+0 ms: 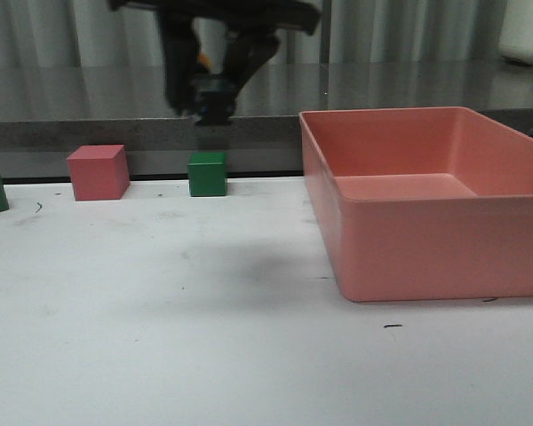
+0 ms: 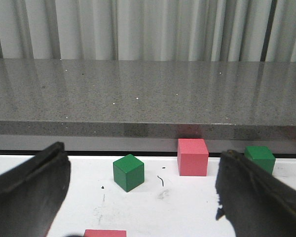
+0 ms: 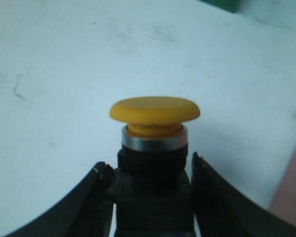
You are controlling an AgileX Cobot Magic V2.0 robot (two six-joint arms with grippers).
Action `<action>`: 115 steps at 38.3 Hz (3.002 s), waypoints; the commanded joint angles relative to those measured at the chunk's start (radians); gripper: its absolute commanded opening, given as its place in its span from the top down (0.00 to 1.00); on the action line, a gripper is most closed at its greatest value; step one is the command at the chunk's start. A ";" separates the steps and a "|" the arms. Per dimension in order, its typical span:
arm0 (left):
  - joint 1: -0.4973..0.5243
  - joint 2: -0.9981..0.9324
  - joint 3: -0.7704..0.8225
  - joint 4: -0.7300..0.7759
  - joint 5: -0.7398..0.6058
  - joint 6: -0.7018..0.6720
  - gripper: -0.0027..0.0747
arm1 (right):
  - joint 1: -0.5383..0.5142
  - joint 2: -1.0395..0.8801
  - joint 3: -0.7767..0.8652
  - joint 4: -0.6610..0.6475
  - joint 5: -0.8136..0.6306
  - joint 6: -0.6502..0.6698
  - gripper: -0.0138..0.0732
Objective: Place and stand button with both arms
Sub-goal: 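Carry the button toward the left arm and lower it onto the table, then open the right gripper, release the button lying on its side, withdraw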
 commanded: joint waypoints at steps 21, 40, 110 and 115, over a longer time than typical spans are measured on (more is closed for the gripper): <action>0.000 0.013 -0.036 -0.007 -0.086 0.001 0.22 | 0.070 0.247 -0.204 0.009 0.019 0.172 0.59; 0.000 0.013 -0.036 -0.007 -0.086 0.001 0.22 | 0.066 0.303 -0.204 0.010 -0.014 0.293 0.54; 0.000 0.013 -0.036 -0.007 -0.086 0.001 0.22 | -0.110 -0.040 -0.389 0.001 0.271 0.028 0.91; 0.000 0.013 -0.036 -0.007 -0.086 0.001 0.22 | -0.211 -0.143 -0.280 0.001 0.271 -0.009 0.91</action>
